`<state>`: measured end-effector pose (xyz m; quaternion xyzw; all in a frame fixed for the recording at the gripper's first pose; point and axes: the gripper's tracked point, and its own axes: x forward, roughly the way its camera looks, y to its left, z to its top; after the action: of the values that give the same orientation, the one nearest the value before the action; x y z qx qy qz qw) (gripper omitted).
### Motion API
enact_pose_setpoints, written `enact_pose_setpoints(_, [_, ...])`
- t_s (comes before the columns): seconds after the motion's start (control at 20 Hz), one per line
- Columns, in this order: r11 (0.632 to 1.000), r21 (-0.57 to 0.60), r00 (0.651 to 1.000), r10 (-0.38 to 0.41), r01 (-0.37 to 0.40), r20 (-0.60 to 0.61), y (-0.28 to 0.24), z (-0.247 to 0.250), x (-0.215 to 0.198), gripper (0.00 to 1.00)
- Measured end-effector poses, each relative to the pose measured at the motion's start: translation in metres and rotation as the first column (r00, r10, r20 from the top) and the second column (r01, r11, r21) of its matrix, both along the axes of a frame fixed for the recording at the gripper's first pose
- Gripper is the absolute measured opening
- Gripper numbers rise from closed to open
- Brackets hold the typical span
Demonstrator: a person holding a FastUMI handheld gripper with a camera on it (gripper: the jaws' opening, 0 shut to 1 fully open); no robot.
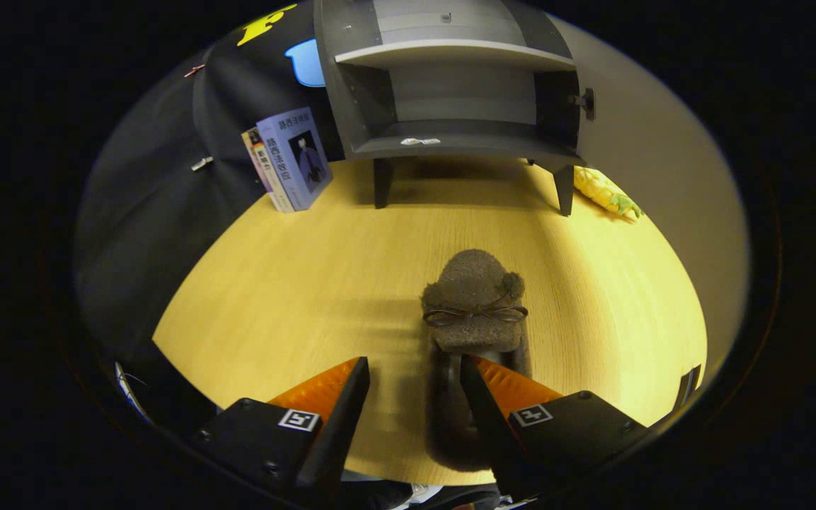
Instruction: Open the shoe cabinet door, grab the shoes and put them into the shoe cabinet, then close the shoe cabinet door.
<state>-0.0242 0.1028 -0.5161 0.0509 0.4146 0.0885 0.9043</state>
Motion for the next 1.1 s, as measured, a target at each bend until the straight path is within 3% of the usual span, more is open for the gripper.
enact_pose_setpoints(0.2, [0.993, -0.086, 0.995, -0.077, 0.083, 0.070, -0.014, -0.016, 0.029, 0.58])
enact_pose_setpoints(0.4, [0.992, -0.081, 0.993, -0.095, 0.101, 0.074, -0.012, -0.010, 0.035, 0.07])
enact_pose_setpoints(0.65, [0.995, -0.047, 0.992, -0.078, 0.083, 0.100, -0.020, 0.033, 0.042, 0.07])
enact_pose_setpoints(1.1, [0.989, 0.080, 0.971, -0.137, 0.124, 0.194, -0.040, 0.205, 0.073, 0.07])
